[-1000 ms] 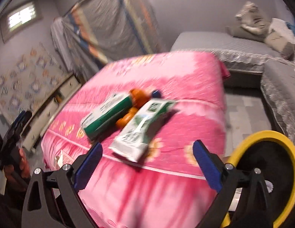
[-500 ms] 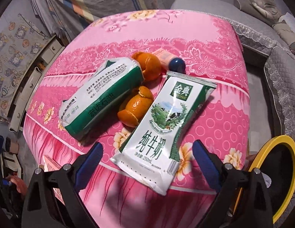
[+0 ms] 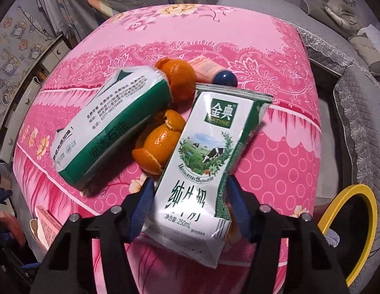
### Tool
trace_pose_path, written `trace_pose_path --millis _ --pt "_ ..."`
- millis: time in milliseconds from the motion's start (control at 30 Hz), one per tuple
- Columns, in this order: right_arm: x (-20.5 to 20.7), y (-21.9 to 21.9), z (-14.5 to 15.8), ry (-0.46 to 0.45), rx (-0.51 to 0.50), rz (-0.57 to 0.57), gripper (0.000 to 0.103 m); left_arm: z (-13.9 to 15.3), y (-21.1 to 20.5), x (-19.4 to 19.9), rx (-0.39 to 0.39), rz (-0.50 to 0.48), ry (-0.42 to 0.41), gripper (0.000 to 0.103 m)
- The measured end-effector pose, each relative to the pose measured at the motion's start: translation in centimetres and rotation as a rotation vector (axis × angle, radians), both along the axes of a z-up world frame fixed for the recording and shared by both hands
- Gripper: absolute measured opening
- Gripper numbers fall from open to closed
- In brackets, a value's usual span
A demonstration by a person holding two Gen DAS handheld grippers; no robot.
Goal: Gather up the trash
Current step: 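Grasp the white milk carton with the right tool while the left tool grasps the pink paper box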
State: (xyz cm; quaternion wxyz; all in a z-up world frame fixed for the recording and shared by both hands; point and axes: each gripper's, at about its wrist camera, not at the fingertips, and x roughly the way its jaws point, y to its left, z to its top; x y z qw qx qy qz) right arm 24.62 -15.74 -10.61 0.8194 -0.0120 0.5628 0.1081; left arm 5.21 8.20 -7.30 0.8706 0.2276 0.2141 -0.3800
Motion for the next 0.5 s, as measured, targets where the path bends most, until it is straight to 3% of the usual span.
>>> trace_pose_path --millis 33,67,133,500 --pt "-0.2 -0.3 0.2 -0.001 0.017 -0.002 0.049 -0.2 -0.2 0.0 0.013 -0.017 0.005 0.094" --pt "-0.3 -0.8 0.6 -0.007 0.013 -0.010 0.015 -0.4 -0.6 0.0 0.033 -0.047 0.013 0.094" --pt "-0.7 -1.9 1.3 0.006 0.104 -0.006 0.014 -0.8 -1.0 0.2 0.052 -0.091 0.031 0.094" --pt "-3.9 -3.6 3.8 -0.043 0.169 0.018 0.012 -2.0 -2.0 2.9 0.100 -0.232 0.155 0.094"
